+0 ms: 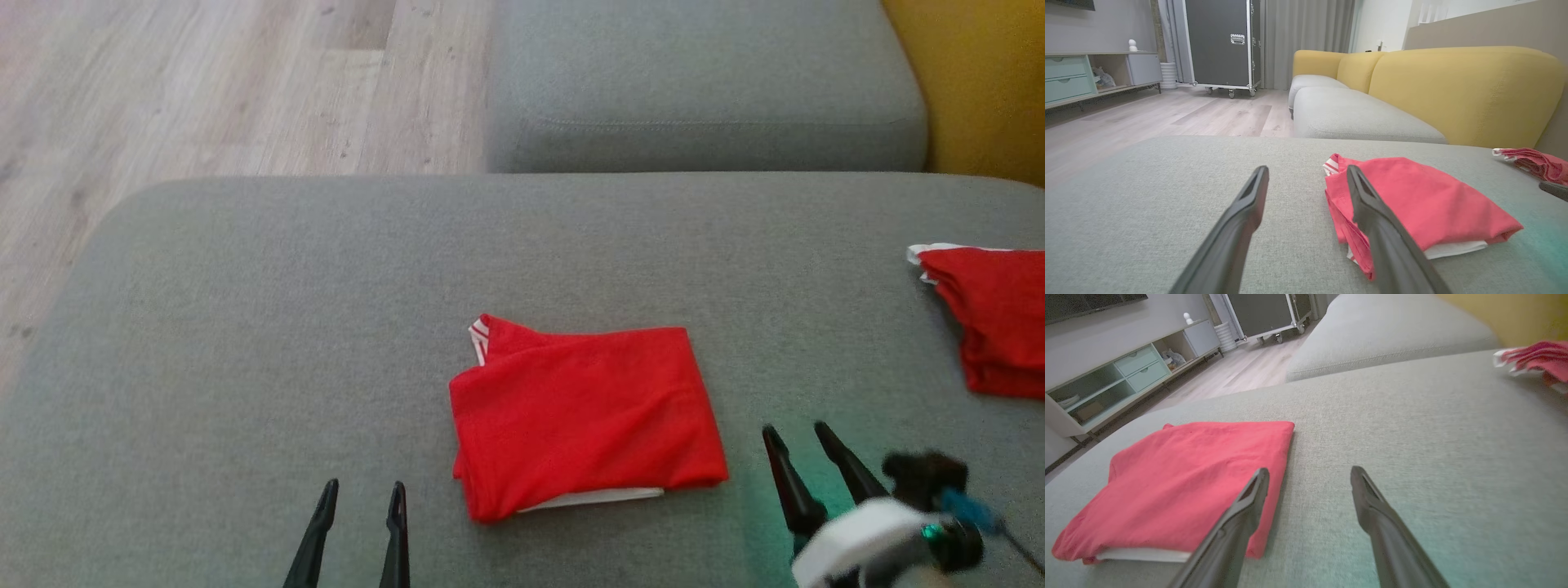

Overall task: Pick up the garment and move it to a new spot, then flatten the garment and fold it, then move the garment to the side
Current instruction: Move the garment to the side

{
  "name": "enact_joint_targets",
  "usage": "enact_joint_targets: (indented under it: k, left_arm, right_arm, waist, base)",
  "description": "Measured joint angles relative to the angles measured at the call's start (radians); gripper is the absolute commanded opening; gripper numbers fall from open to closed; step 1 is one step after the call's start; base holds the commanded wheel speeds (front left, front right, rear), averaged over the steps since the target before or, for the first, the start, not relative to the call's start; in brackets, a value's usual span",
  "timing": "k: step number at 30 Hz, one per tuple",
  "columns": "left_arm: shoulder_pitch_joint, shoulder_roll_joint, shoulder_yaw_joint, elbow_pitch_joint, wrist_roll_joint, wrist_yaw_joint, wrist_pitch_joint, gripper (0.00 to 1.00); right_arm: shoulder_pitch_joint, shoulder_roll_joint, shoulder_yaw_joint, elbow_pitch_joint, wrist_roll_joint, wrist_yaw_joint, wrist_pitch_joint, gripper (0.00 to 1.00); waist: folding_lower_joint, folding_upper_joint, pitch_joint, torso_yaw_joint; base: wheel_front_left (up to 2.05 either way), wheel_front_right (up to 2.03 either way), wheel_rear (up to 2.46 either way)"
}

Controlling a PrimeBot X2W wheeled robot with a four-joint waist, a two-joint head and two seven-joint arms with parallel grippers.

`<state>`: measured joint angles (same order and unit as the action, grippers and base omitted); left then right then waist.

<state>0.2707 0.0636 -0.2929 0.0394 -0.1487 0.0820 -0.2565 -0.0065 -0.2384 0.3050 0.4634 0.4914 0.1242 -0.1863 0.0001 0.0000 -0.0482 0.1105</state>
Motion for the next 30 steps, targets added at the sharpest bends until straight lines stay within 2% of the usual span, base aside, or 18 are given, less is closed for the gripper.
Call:
enact_joint_targets:
  k: [9,12,13,14,15,20,23,30]
  left_arm:
    - [-0.031,0.0,-0.034,0.002,0.0,0.011,0.0,1.0]
    - [-0.039,0.0,-0.044,0.008,-0.005,0.015,0.0,1.0]
    - [-0.039,0.0,-0.046,0.009,-0.011,0.016,0.0,1.0]
    - [-0.039,0.0,-0.05,0.009,-0.012,0.021,0.0,1.0]
    - [-0.039,0.0,-0.055,0.007,-0.012,0.023,0.0,1.0]
    - [-0.041,0.0,-0.058,-0.02,-0.011,0.025,0.0,1.0]
    - [-0.044,0.0,-0.054,-0.026,-0.011,0.025,0.0,1.0]
    - [-0.093,-0.001,-0.059,-0.042,-0.011,0.025,0.0,1.0]
  right_arm:
    - [-0.203,0.022,0.085,0.208,0.211,0.0,0.172,1.0]
    - [-0.23,0.043,0.145,0.248,0.294,0.0,0.232,1.0]
    - [-0.233,0.049,0.165,0.254,0.32,0.0,0.243,0.89]
    - [-0.233,0.052,0.181,0.255,0.342,0.0,0.244,0.17]
    - [-0.234,0.052,0.191,0.256,0.365,0.0,0.239,0.0]
    - [-0.273,0.03,0.24,0.263,0.412,0.0,0.166,0.0]
    - [-0.326,-0.014,0.272,0.262,0.413,0.0,0.128,0.0]
    - [-0.476,-0.219,0.305,0.258,0.37,0.0,0.105,0.0]
  waist:
    - [0.0001,0.0,0.036,0.041]
    - [0.0,0.0,0.041,0.056]
    - [0.0,0.0,0.043,0.059]
    - [0.0,0.0,0.044,0.061]
    - [0.0,0.0,0.046,0.063]
    - [-0.0001,0.0,0.063,0.053]
    - [-0.0001,0.0,0.079,0.027]
    - [0.0,0.0,0.14,-0.061]
  base:
    - [0.0,0.0,0.0]
    - [0.0,0.0,0.0]
    - [0.0,0.0,0.0]
    - [0.0,0.0,0.0]
    - [0.0,0.0,0.0]
    - [0.0,0.0,0.0]
    - [0.0,0.0,0.0]
    - [0.0,0.0,0.0]
